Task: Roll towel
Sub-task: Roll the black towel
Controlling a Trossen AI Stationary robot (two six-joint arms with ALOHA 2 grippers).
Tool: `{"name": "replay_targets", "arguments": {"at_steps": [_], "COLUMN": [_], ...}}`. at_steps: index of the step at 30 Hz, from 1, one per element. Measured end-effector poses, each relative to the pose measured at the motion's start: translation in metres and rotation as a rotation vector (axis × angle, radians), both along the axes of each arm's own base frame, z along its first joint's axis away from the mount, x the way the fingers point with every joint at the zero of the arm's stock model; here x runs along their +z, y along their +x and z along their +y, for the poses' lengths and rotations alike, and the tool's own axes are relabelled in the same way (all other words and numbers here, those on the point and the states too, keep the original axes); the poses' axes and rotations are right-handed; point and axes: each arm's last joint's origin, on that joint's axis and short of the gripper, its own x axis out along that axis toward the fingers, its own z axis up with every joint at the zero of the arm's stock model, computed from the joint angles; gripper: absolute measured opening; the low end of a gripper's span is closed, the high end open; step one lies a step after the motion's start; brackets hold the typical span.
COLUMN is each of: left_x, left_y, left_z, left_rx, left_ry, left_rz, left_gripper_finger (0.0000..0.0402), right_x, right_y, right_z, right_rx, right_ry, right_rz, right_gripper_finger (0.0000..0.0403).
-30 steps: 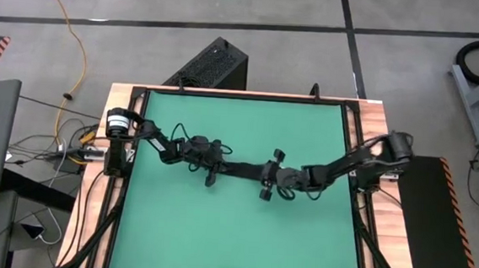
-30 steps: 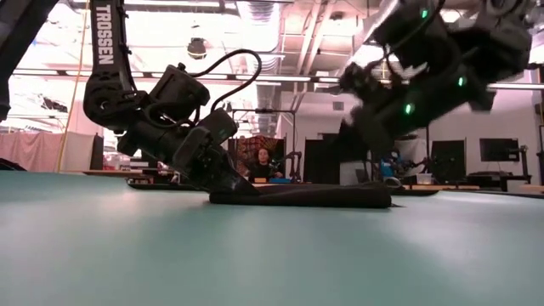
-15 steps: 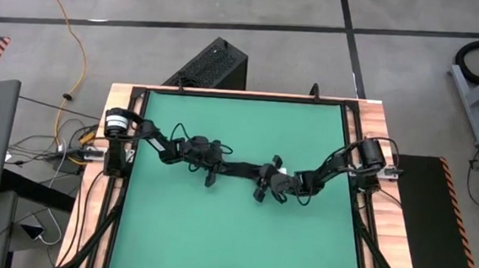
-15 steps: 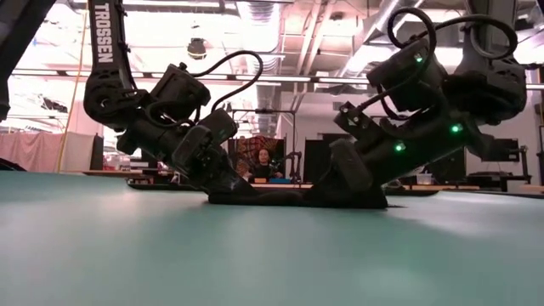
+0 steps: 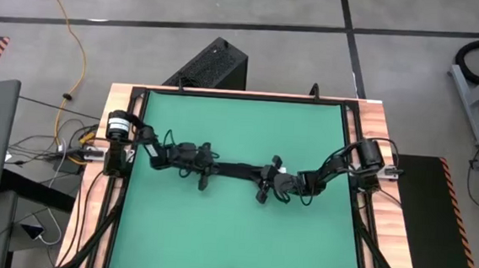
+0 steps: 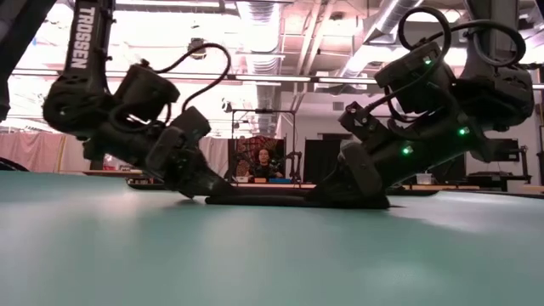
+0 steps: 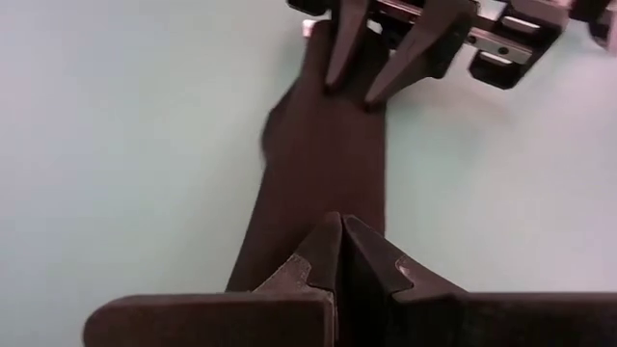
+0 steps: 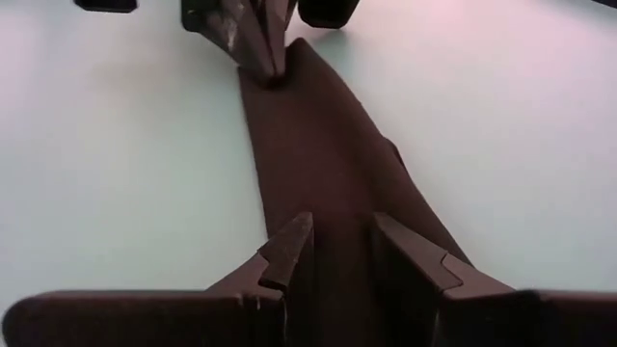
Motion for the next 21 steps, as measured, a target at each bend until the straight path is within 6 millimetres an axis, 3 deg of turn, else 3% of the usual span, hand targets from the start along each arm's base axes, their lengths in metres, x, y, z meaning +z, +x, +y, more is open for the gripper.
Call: {"name": "replay_targets", "arguments": {"at_steps": [7, 14, 18, 21], "left_x": [0.003, 0.033, 0.038, 0.04], "left_y": [-0.005, -0.011, -0.002, 0.017], "left_z": [0.001, 0.001, 0.001, 0.002], "left_rx": [0.063, 0.086, 0.044, -0.008], "left_ry": [0.035, 0.071, 0.116, 0.148], "left_rz": [-0.044, -0.234, -0.256, -0.232], "left_gripper_finger": [0.0, 0.0, 0.0, 0.0], "right_x": [0.001, 0.001, 0.001, 0.001], "right_y": [0.002, 0.002, 0.002, 0.002], "right_z": [-0.007, -0.007, -0.007, -0.007], "right_rx": [0.012, 0.01, 0.01, 0.01], "right_ry": [0.01, 0.013, 0.012, 0.009], "right_rz": [-0.003, -0.004, -0.002, -0.002], "right_gripper_finger": [0.0132, 0.0132, 0.0132, 0.0132]}}
